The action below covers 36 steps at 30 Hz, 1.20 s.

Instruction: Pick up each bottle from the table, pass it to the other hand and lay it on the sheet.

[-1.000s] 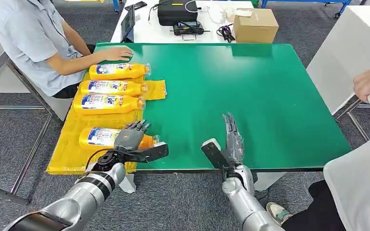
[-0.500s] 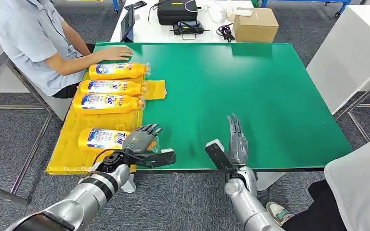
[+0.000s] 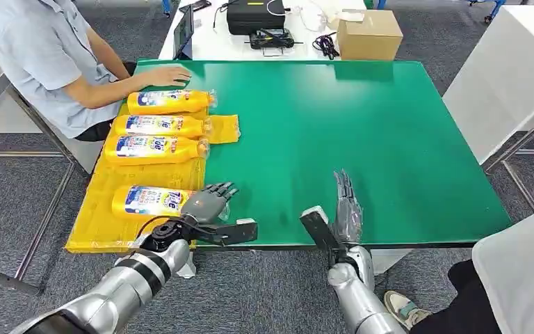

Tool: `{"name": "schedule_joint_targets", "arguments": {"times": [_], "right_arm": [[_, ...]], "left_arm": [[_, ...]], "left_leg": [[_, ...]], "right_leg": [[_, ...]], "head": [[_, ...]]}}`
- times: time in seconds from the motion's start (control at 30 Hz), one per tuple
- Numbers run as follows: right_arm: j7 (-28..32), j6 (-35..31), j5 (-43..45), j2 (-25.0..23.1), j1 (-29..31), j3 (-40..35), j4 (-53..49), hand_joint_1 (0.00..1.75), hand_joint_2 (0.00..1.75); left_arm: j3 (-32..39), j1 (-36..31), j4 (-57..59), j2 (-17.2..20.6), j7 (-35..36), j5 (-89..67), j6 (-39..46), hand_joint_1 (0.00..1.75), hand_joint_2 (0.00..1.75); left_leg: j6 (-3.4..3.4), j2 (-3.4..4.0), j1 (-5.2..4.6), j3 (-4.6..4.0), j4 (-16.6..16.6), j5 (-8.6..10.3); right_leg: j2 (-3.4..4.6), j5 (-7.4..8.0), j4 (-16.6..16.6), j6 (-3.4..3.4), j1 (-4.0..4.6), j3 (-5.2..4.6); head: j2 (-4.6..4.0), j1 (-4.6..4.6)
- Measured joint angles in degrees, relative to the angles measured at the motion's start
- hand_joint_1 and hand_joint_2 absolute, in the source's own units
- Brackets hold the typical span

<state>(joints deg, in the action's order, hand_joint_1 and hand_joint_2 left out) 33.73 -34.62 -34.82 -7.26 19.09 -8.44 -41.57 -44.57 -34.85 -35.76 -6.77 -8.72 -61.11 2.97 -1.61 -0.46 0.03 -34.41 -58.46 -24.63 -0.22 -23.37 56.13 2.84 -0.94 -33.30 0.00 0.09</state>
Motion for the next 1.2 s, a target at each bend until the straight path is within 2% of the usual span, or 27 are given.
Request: {"name": "schedule_joint_targets", "arguments": {"times": [0.27,0.53,0.97,1.07,1.13,1.17,1.2], "right_arm": [[0.0,-0.3,-0.2,0.4,-1.7,1.2,-2.1,0.0,1.75],[0.0,-0.9,-0.3,0.6,-2.7,1.4,-3.5,0.0,1.75],[0.1,-1.0,-0.1,0.8,-3.5,1.7,-4.8,0.0,1.75],[1.4,-0.8,1.8,0.8,-4.4,2.3,-6.7,0.0,1.75],[3.0,4.1,7.5,0.6,-5.8,2.8,-9.7,0.0,1.75],[3.5,8.2,11.9,0.4,-6.5,3.2,-11.4,0.0,0.0],[3.5,13.0,16.7,0.2,-7.2,3.8,-13.2,0.0,0.0]], "left_arm": [[-0.8,4.7,-11.7,2.5,0.0,3.0,2.6,0.0,1.75],[-1.3,8.1,-18.7,3.8,-1.9,3.1,6.7,0.0,1.75],[-1.7,10.3,-23.1,4.8,-3.1,3.5,8.8,0.0,1.75],[-1.4,11.9,-25.4,4.9,-5.7,5.1,12.2,0.0,1.75],[-0.7,14.2,-27.8,4.9,-8.7,8.6,14.0,0.0,1.75],[-0.4,15.4,-28.9,4.9,-10.4,10.6,14.8,0.0,1.75],[-0.1,16.4,-29.8,4.8,-11.9,12.9,15.2,0.0,1.75]], "left_leg": [[-0.01,0.01,0.0,-0.56,0.0,0.03],[-0.01,0.01,0.0,-0.69,0.0,0.03],[-0.01,0.01,0.0,-0.73,0.0,0.03],[-0.01,0.01,0.0,-0.74,0.0,0.03],[-0.02,0.01,0.0,-0.75,0.0,0.01],[-0.02,0.02,0.0,-0.77,0.0,0.0],[-0.02,0.03,0.0,-0.8,0.0,0.0]], "right_leg": [[0.0,0.01,0.0,0.01,-0.01,-0.56],[0.0,0.01,0.0,0.01,0.0,-0.7],[0.0,0.01,0.0,0.01,0.0,-0.73],[0.0,0.01,0.0,0.01,-0.01,-0.74],[0.0,0.0,0.0,0.01,0.0,-0.75],[0.0,0.0,0.0,0.01,0.0,-0.78],[0.0,-0.01,0.0,0.01,0.0,-0.82]], "head": [[0.0,-0.02],[0.0,0.0],[0.0,0.0],[0.0,-0.02],[0.0,0.0],[0.0,0.0],[0.0,0.02]]}}
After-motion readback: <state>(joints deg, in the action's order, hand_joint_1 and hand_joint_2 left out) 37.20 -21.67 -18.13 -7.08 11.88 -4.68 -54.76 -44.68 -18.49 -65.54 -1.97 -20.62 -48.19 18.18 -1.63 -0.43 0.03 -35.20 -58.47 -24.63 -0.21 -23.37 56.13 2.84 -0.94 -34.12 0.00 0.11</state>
